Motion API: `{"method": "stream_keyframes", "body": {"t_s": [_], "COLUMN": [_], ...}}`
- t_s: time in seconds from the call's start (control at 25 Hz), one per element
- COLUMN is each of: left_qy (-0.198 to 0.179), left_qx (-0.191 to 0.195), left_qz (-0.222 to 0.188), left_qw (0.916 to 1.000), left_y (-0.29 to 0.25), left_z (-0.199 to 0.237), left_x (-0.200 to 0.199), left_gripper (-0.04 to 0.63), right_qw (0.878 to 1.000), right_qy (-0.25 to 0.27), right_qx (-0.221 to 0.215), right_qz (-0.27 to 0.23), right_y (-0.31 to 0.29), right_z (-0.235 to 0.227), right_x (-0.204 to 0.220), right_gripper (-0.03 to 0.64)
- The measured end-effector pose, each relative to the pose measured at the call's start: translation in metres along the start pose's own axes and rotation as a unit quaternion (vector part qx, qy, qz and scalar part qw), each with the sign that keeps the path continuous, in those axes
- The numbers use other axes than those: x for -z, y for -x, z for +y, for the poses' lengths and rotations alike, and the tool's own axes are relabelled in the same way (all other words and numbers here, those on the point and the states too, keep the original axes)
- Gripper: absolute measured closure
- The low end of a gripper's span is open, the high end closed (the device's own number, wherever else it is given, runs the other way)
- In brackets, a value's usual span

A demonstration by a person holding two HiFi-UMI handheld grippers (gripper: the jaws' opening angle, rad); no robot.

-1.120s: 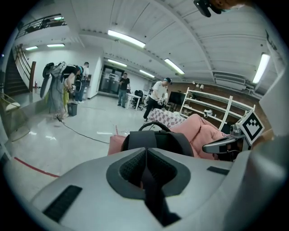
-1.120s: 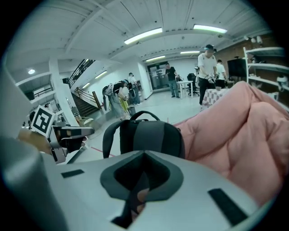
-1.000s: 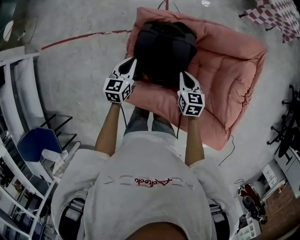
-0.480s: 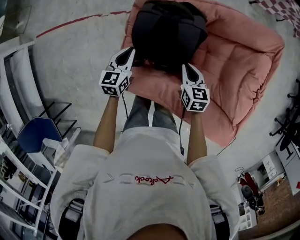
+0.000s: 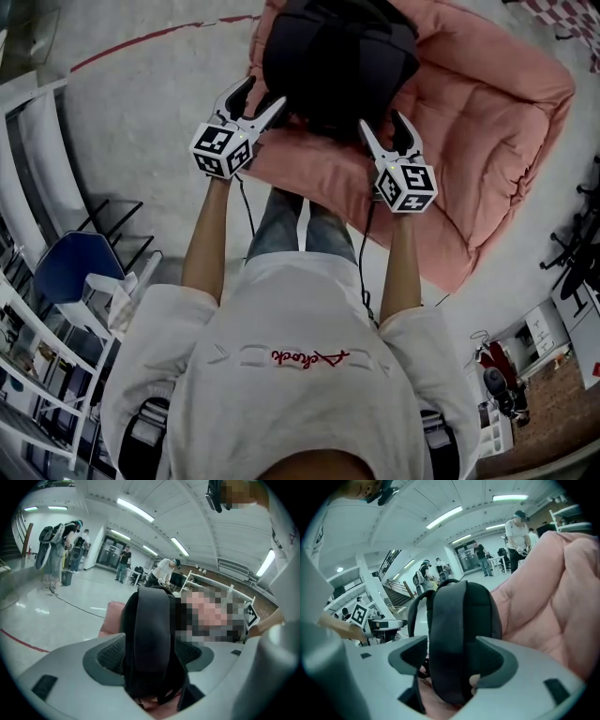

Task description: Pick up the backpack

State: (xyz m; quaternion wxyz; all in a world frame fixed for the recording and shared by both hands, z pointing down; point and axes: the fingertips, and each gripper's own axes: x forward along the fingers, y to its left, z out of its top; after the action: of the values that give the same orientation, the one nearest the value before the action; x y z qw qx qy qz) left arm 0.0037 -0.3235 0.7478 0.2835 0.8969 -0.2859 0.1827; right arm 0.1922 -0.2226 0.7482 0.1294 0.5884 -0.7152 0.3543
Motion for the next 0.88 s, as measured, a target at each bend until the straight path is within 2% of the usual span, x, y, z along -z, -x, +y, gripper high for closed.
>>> {"method": "stream_keyframes", "body": {"t_s": [0.32,0.48,0.88], "left_qy": [-0.019,-0.035,-0.056], "left_qx": [0.023,0.047,0.093], "left_qz": [-0.015,-0.014,0.001], "left_qw": [0.9994,0.9982,0.9941], "left_y": [-0.031,-0.049,-0.074], "left_z": [-0.002,-0.006,-0.028], "left_x": [-0.028,-0.042,-0.049], "left_gripper": [0.272,0.272,0.272], "right_qw": [1.000,0.999,0.994], "right_qy": [0.018,0.026,0.039], "right_qx": [-0.014,-0.030,-0.102], "right_qz": [0.003,0.003,0.015], "right_y": [-0.022,-0.036,-0.050], "right_z": [-0.001,0.001,0.012], "right_x": [-0.011,-0.022,-0.030], "right_gripper": [0.298,0.299,0.299]}}
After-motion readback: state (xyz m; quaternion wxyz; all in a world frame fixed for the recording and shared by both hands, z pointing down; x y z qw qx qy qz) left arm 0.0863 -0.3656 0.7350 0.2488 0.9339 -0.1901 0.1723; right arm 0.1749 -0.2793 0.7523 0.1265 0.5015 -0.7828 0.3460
